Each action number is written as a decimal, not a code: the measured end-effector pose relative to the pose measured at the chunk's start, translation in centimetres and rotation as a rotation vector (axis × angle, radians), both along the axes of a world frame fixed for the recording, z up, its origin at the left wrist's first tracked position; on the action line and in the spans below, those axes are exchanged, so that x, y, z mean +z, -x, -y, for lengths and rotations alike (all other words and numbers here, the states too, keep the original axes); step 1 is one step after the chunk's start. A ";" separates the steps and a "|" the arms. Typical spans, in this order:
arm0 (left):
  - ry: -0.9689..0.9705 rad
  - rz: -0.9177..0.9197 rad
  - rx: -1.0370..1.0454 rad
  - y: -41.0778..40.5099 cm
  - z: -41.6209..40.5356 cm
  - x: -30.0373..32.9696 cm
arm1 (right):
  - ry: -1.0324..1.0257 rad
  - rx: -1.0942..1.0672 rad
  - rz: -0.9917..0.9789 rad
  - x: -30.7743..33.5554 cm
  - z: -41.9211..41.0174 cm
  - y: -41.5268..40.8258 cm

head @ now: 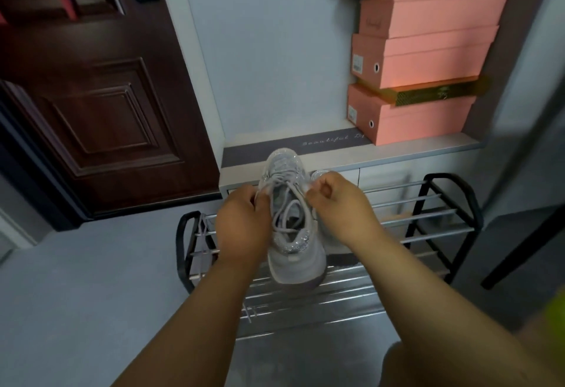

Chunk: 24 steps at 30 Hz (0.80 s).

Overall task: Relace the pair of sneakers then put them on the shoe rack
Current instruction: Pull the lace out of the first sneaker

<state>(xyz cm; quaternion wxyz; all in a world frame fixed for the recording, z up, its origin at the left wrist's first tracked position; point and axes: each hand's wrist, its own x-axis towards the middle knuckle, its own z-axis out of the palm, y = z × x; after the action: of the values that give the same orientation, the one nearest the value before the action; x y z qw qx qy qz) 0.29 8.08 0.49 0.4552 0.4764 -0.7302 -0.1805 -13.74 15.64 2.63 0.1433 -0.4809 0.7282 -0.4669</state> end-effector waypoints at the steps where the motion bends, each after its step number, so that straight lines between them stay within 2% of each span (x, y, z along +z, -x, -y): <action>1: 0.031 -0.011 0.002 -0.4 -1.3 0.4 | 0.009 0.004 -0.014 0.2 -0.8 -0.6; 8: 0.232 -0.026 -0.047 -2.6 -9.0 0.8 | 0.158 -0.055 -0.216 1.3 -7.4 -3.7; 12: 0.198 -0.038 -0.039 -4.5 -12.3 -0.5 | 0.173 -0.052 -0.288 0.6 -10.7 -4.4; 15: 0.201 0.023 -0.047 -5.9 -14.3 -2.1 | 0.153 -0.051 -0.205 -0.6 -12.8 -5.0; 21: 0.242 0.232 -0.116 -8.1 -18.5 -4.2 | 0.037 -0.014 -0.230 -3.3 -17.0 -6.3; 24: 0.117 0.322 -0.184 -9.2 -20.5 -3.7 | -0.014 0.009 -0.280 -4.1 -18.9 -6.7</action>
<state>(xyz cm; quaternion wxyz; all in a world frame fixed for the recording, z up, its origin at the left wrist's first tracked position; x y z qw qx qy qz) 9.44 28.56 -3.18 0.3408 0.4033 -0.8433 -0.1000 -7.06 34.55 -1.42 0.0455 -0.5436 0.7421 -0.3895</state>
